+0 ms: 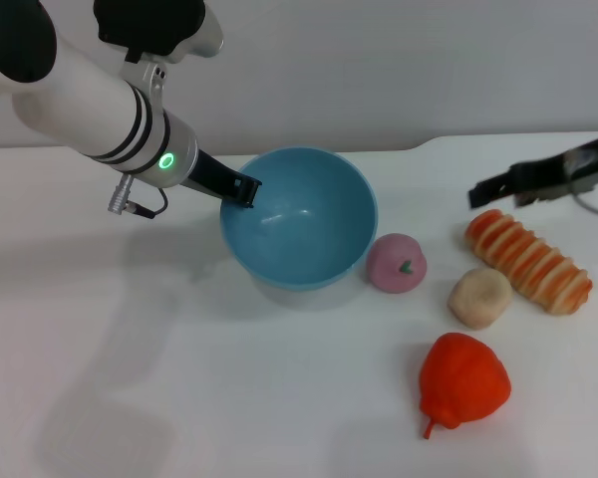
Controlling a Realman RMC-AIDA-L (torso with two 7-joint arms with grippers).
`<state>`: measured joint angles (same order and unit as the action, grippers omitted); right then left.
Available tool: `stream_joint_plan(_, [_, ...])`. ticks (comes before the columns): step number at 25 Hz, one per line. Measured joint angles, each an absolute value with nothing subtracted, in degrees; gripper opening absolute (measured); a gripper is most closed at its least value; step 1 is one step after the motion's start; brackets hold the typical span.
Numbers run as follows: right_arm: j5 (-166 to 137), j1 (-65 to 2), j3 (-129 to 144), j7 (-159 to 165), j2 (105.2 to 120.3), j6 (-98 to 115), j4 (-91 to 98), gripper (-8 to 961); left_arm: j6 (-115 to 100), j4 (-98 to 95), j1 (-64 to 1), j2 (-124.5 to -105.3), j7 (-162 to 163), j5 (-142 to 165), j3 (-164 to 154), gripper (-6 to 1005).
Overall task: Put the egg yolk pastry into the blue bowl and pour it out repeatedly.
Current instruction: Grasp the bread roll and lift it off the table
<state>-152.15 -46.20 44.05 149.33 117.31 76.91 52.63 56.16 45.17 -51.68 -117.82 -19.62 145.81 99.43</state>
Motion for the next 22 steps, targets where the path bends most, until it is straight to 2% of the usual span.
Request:
stream_joint_plan(5, [-152.05,-46.97,47.07,149.61,118.20,76.39,48.28,688,56.13,45.17,-51.68,-117.86,-19.59,145.79,99.50,-1])
stream_joint_plan(10, [-152.15,-47.60,48.44,150.55,118.25,76.06,44.42,688,56.05,45.17,-51.71,-117.85,-19.59,145.81,99.59,-1])
stream_joint_plan(22, [-152.21,-42.94,48.14,153.72,118.14,80.81,51.33,688,56.07,44.85,-51.77,-117.60,-19.60,145.82,100.02,-1])
